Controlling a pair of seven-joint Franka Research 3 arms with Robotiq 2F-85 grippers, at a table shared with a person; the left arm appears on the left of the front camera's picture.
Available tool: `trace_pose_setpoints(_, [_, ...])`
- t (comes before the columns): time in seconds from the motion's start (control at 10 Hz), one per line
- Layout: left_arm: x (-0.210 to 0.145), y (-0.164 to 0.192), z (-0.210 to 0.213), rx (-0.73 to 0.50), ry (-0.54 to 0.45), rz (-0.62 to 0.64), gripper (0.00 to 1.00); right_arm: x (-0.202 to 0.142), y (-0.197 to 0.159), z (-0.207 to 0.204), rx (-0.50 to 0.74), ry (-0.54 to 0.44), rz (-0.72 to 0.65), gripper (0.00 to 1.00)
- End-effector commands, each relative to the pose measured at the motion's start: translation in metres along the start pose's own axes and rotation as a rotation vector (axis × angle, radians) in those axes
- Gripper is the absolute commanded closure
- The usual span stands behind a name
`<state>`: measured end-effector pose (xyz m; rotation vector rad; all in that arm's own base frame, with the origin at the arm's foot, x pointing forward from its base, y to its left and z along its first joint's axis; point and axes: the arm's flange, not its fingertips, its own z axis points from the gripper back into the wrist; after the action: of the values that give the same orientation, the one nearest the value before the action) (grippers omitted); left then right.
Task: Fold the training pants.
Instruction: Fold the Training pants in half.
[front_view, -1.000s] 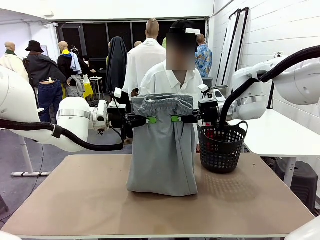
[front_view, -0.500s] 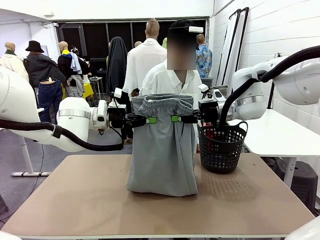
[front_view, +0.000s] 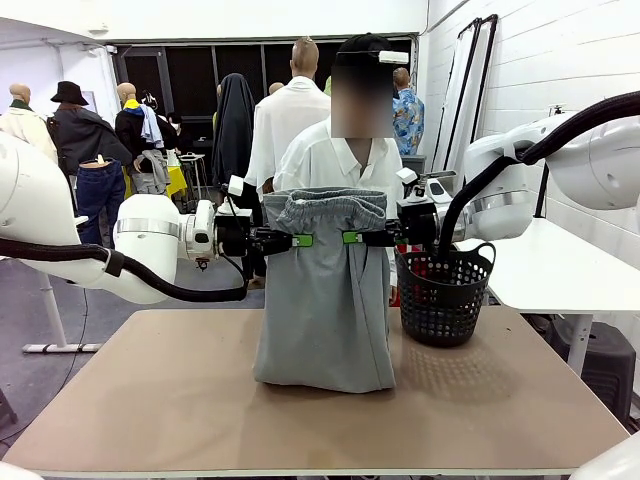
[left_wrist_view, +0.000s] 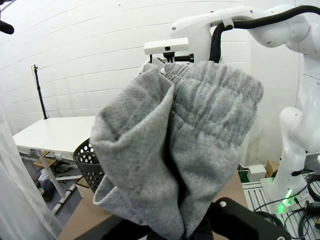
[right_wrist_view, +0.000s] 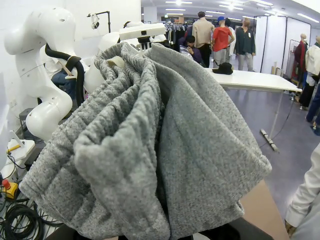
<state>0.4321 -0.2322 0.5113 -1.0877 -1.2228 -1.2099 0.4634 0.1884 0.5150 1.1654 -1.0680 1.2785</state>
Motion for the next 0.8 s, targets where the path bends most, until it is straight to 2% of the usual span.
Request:
trace_pose_setpoints(0.0, [0.001,0.000,0.001,0.003,-0.003,0.000,1.00,0.003,0.002,0.000,-0.006,-0.006,0.007,1.00])
trace_pose_setpoints(0.5, [0.000,0.000,0.000,0.000,0.000,0.000,1.00,0.000,0.000,0.000,0.000,0.000,0.000,1.00])
trace_pose_setpoints(0.7, [0.005,-0.002,0.010,0.005,-0.004,0.014,1.00,-0.001,0.000,-0.011,0.026,-0.029,-0.025,1.00])
